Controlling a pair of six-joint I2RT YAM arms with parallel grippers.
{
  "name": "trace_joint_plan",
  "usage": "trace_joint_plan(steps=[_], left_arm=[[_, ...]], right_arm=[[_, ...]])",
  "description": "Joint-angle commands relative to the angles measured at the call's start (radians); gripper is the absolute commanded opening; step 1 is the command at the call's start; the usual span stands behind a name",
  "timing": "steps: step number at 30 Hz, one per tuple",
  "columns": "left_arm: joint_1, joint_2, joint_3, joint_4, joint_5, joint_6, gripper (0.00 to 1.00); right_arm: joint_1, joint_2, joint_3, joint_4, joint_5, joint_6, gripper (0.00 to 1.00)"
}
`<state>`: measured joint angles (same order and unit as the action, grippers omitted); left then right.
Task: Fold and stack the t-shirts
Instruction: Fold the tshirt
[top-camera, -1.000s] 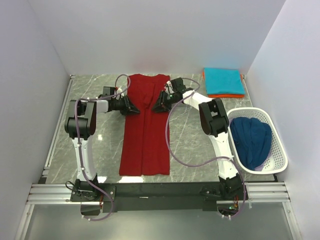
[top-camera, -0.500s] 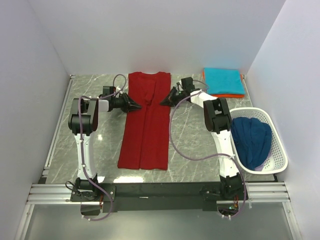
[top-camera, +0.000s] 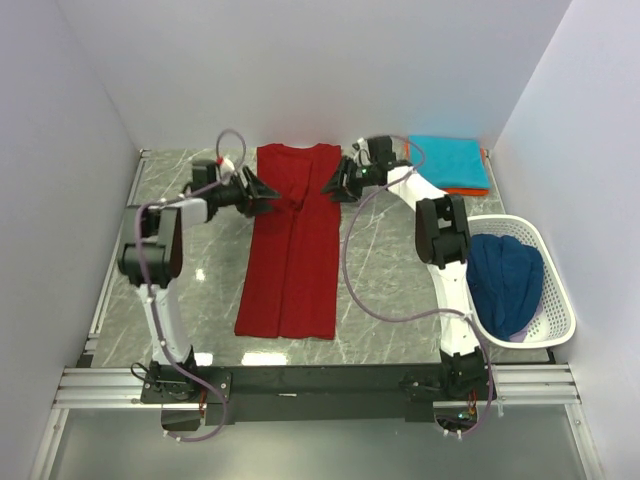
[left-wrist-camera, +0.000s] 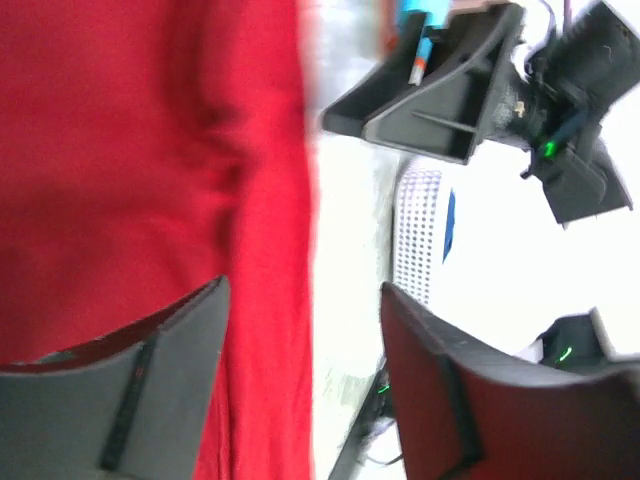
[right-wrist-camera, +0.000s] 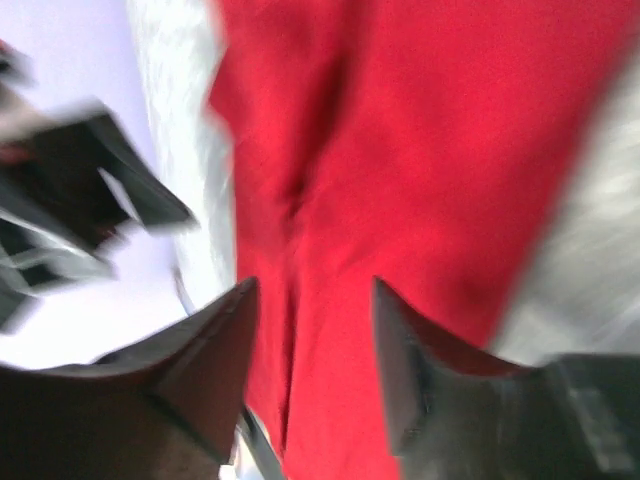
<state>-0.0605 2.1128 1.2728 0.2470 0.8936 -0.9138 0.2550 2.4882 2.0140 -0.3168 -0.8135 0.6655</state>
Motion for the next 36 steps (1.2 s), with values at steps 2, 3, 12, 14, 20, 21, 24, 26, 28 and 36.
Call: trace_joint_plan(steps=[2,3,12,14,20,21,24,26,28,36], left_arm=[[0.057,-0.282,0.025,-0.165,0.151,0.346,0.71],[0.101,-0.309,0.028,-0.229,0.178,0.497,0.73],[0.251,-0.592,0.001,-1.323,0.225,2.021,0.75],[0.254,-0.674,-0.136,-1.393,0.180,2.188,0.75],[0.249,-0.898,-0.502,-1.413,0.082,2.609,0.70],[0.240,-0.925,-0.565,-1.360,0.068,2.609,0.69],[0.206,-1.010,-0.639,-1.301,0.039,2.659,0.69],[0.191,-1.060,-0.699,-1.237,0.031,2.652,0.69],[0.165,-1.100,-0.739,-1.209,0.022,2.652,0.69],[0.149,-1.145,-0.787,-1.256,-0.022,2.790,0.70]], right_arm=[[0.056,-0.322,0.020,-0.229,-0.003,-0.369,0.62],[0.067,-0.363,-0.006,-0.301,0.008,-0.486,0.65],[0.367,-0.839,-0.607,-0.392,0.396,-1.027,0.65],[0.438,-0.906,-0.757,-0.357,0.491,-1.061,0.63],[0.674,-1.016,-1.008,-0.217,0.620,-1.107,0.55],[0.710,-1.020,-1.034,-0.193,0.631,-1.107,0.54],[0.756,-1.020,-1.084,-0.136,0.665,-1.115,0.54],[0.791,-0.996,-1.097,-0.111,0.689,-1.118,0.54],[0.808,-0.976,-1.094,-0.096,0.685,-1.110,0.55],[0.882,-0.934,-1.100,-0.082,0.655,-1.093,0.63]])
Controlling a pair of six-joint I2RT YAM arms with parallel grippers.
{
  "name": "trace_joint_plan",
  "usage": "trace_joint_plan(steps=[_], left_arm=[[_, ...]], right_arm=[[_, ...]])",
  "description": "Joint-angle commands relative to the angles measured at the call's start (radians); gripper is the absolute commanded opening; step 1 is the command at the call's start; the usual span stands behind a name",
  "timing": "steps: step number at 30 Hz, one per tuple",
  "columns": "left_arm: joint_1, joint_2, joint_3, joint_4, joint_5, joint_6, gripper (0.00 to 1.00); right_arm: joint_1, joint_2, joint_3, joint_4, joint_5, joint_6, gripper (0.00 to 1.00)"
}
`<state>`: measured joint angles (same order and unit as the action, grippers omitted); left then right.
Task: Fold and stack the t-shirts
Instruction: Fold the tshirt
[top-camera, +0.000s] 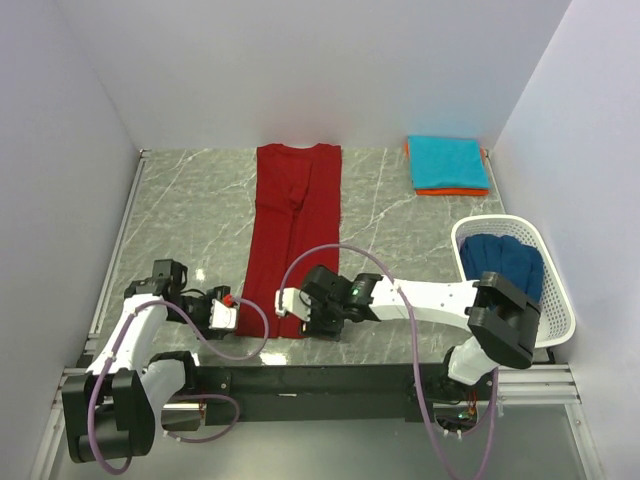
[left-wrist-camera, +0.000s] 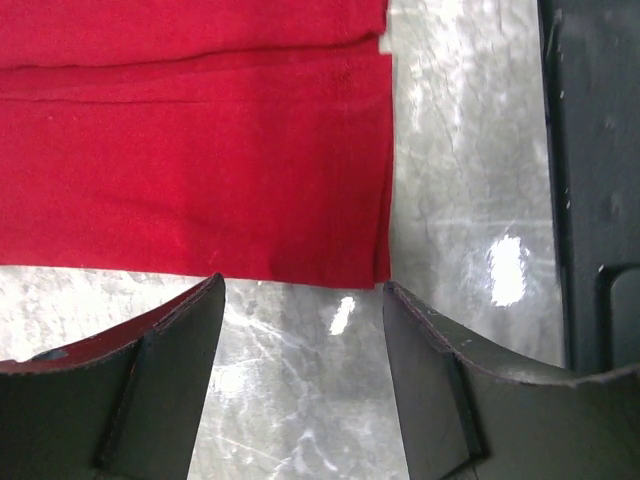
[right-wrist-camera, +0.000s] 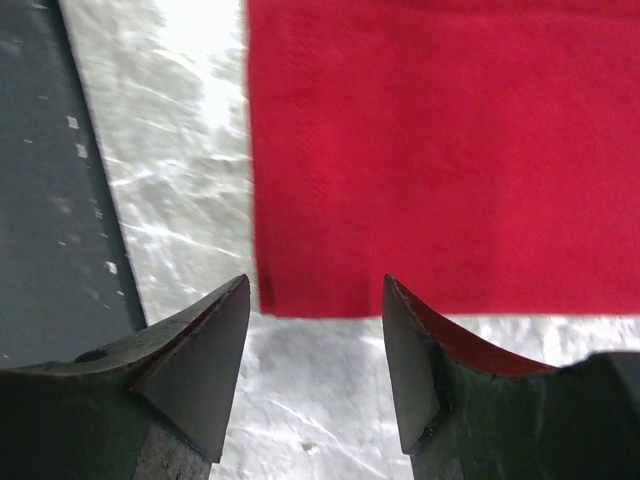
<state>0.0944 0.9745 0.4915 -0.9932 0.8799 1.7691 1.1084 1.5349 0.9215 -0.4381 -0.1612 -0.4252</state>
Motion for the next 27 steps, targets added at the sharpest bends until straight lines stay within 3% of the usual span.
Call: trace_joint_plan(steps=[1,10,20,23,27], left_arm=[[-0.007,-0.002,-0.004,-0.021,-0.010,0.113,0.69],[-0.039,-0.016,-0.017,-0.073,-0.047,0.202,0.66],[-0.215,-0.054,-0.056,0.083,-0.084,0.006,0.60],[-0.239,-0.031,-0.044,0.100,-0.085,-0.017,0.58],[-0.262,-0.028,-0.059,0.117,-0.091,-0.016,0.58]], right_arm=[[0.028,0.043,-0.009,0.036,0.002,-0.007,0.63],[0.018,0.085,-0.067,-0.024,0.011,-0.046,0.53],[0.027,-0.007,-0.105,-0.079,0.064,-0.107,0.47],[0.034,-0.015,-0.121,-0.090,0.098,-0.132,0.41],[0.037,-0.088,-0.121,-0.093,0.097,-0.129,0.42]])
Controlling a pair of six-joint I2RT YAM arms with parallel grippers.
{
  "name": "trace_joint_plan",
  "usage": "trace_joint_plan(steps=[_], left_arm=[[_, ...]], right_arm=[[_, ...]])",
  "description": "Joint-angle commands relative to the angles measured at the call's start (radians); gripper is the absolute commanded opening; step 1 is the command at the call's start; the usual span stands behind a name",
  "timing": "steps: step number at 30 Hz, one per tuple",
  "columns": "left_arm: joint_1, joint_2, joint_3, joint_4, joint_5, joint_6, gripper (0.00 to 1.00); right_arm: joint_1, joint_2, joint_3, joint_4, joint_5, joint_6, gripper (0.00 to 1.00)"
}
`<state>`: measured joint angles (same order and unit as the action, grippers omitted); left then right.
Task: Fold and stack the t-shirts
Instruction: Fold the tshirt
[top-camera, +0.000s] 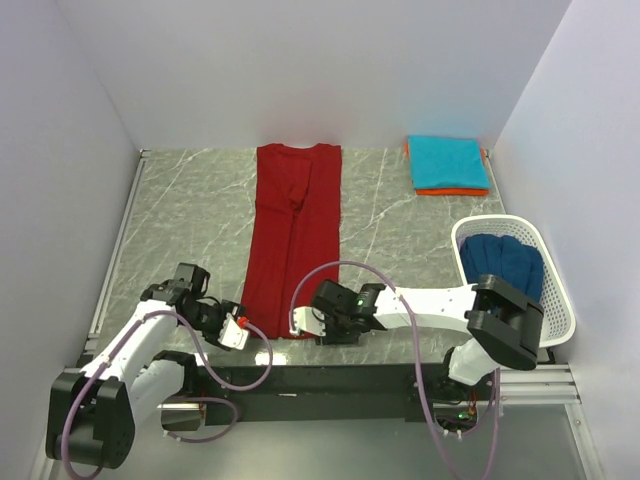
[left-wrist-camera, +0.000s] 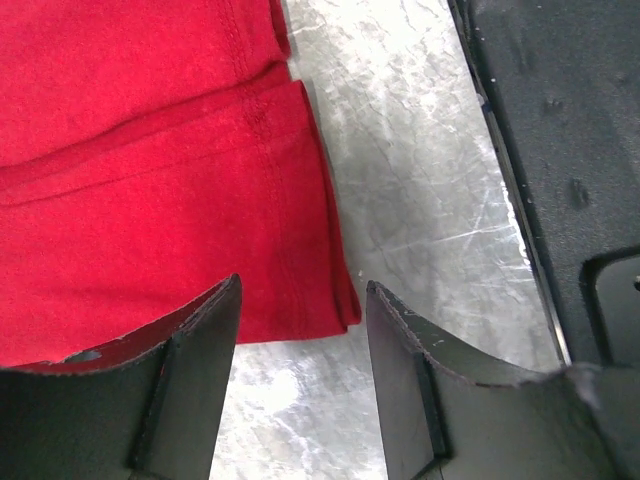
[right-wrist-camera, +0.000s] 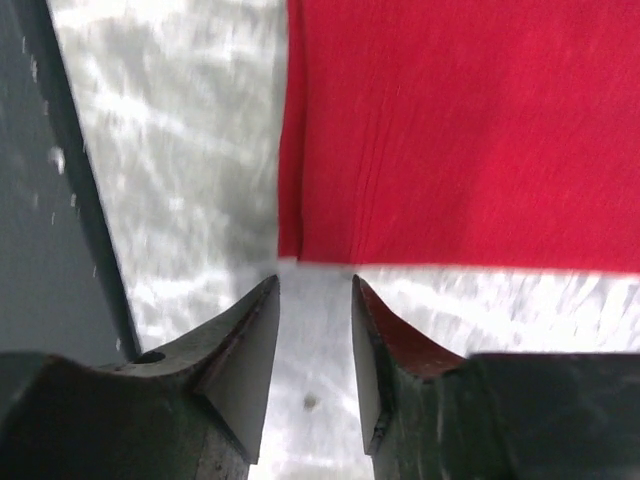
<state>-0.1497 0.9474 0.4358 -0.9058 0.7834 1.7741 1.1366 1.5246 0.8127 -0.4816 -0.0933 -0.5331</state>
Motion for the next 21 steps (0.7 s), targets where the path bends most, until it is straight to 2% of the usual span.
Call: trace_joint_plan(steps=[1,2,5,7,10,11,14,21], left_arm=[[-0.024,-0.001,-0.009,0.036,0.004,-0.022,0.58],[-0.039,-0.004,-0.017,0.048,0.002,-0.037,0.59],[-0.053,-0.001,-0.022,0.080,0.004,-0.070,0.58],[-0.054,0.011,-0.014,0.088,0.010,-0.087,0.58],[-0.054,0.027,-0.002,0.094,0.013,-0.103,0.58],[-0.054,0.028,-0.002,0.096,0.011,-0.105,0.58],[-0.054,0.019,-0.003,0.108,0.008,-0.123,0.57],[-0.054,0.010,-0.011,0.102,0.004,-0.110,0.58]], right_arm=[[0.012,-0.095,-0.004,-0.052,0.011,-0.009,0.44],[0.018,-0.113,0.003,-0.043,0.004,-0.002,0.51],[0.037,-0.161,0.014,0.000,-0.008,0.021,0.60],[0.043,-0.143,0.025,0.021,-0.011,0.045,0.61],[0.043,-0.084,0.040,0.092,-0.011,0.094,0.54],[0.040,-0.070,0.048,0.131,-0.003,0.110,0.46],[0.040,0.008,0.075,0.176,0.033,0.169,0.33],[0.035,0.084,0.112,0.164,0.053,0.205,0.30]])
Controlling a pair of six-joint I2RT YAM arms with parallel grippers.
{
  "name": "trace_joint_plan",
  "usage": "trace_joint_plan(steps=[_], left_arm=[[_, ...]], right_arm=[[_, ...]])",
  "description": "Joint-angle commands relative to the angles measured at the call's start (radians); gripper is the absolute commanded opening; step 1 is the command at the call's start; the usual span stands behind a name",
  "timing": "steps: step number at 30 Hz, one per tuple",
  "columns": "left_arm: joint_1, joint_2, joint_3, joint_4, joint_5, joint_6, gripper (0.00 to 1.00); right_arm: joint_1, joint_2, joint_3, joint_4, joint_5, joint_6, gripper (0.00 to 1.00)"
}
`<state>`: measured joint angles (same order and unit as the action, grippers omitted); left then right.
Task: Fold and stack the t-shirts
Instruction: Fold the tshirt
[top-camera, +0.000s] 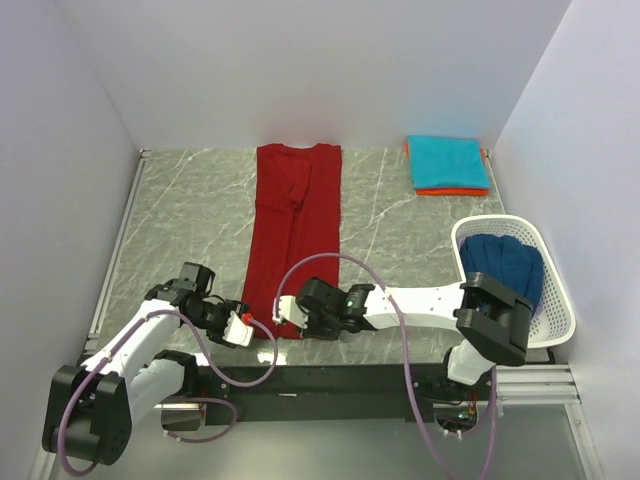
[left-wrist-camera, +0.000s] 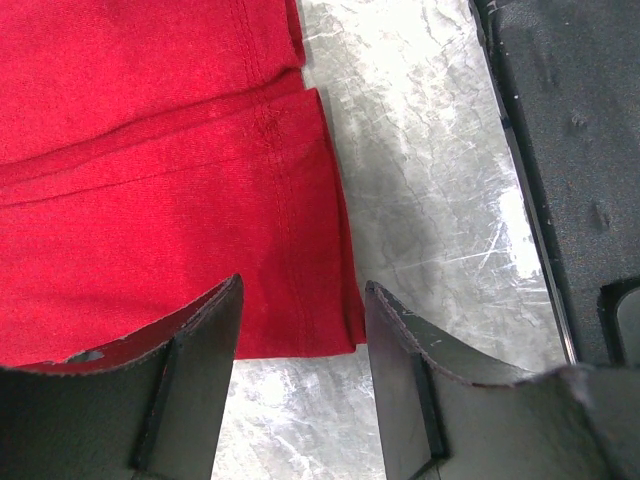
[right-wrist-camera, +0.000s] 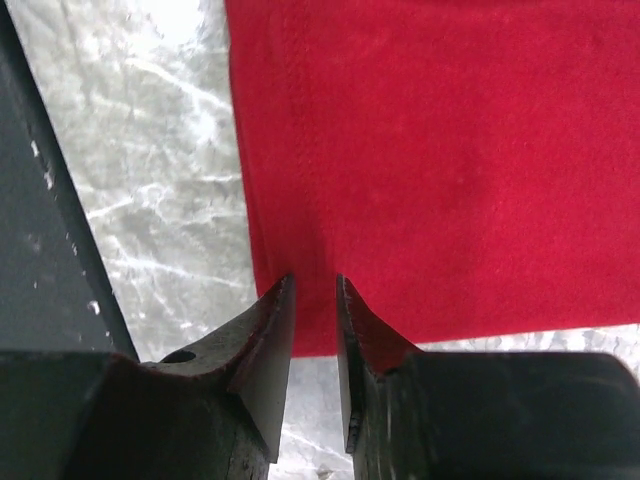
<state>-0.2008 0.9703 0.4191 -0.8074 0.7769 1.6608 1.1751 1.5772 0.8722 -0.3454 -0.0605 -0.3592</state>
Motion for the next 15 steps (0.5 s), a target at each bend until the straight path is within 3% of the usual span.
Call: trace_joint_plan(steps=[1,12,15], left_arm=[[-0.003,-0.012,0.006,0.001,0.010,0.014,0.58],[-0.023,0.021,0.023,-0.052,-0.011,0.047,0.56],[-0.049,0.021,0.023,-0.046,-0.027,0.030,0.55]], right_arm=[[-0.003,0.040,0.050,0.019,0.015,0.026,0.30],[-0.005,-0.009,-0.024,-0.104,-0.048,-0.018,0.34],[-0.003,-0.049,-0.024,-0.110,-0.045,-0.029,0.40]])
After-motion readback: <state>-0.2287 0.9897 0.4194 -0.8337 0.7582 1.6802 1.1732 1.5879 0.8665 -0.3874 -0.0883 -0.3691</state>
